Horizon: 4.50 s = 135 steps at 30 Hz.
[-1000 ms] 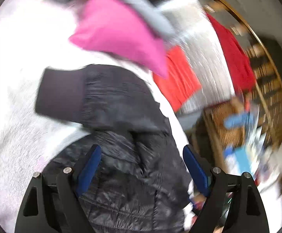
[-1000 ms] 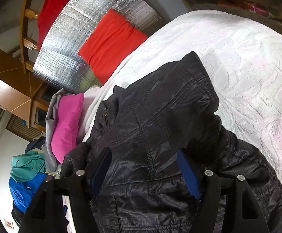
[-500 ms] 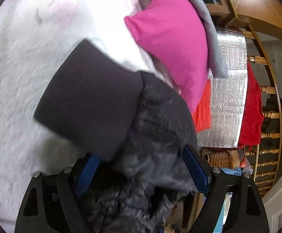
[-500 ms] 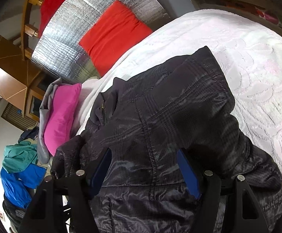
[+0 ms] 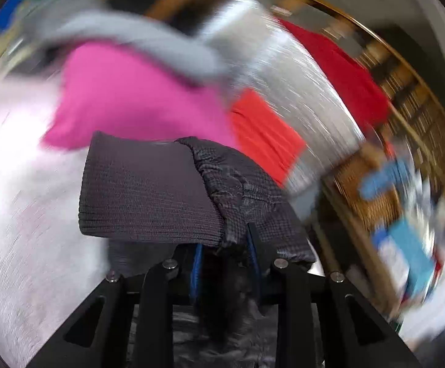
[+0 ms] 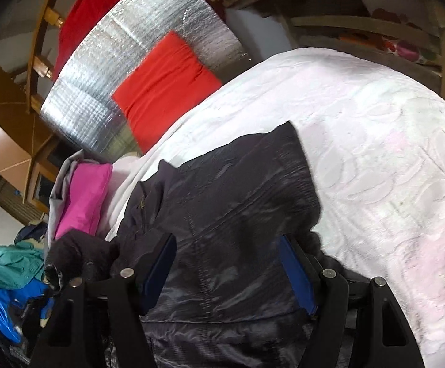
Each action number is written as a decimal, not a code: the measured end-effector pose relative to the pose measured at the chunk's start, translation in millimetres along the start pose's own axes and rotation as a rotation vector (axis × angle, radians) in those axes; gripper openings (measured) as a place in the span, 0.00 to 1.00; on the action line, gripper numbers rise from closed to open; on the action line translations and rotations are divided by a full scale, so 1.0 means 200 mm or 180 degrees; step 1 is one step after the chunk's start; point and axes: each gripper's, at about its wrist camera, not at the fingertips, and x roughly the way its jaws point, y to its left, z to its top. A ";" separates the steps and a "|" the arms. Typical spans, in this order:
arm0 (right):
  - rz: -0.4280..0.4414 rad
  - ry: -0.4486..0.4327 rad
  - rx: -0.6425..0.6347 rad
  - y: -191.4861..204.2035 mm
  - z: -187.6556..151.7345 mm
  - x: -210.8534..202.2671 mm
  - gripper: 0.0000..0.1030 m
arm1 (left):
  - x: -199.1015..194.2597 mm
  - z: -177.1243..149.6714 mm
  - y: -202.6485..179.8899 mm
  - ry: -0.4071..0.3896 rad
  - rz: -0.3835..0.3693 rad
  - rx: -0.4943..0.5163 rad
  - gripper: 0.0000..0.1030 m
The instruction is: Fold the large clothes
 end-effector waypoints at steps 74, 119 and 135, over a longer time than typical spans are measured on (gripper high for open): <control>0.1104 0.0689 0.1224 -0.11 -0.07 0.27 0.29 | -0.08 -0.20 0.31 0.1088 0.0852 -0.0270 0.55; 0.0311 0.0495 0.0570 -0.03 -0.11 0.10 0.16 | 0.00 -0.24 0.27 0.1284 0.1008 0.0102 0.55; 0.0169 0.0444 0.0450 -0.20 0.11 0.09 0.82 | -0.01 -0.14 0.30 0.1095 0.0736 -0.0204 0.63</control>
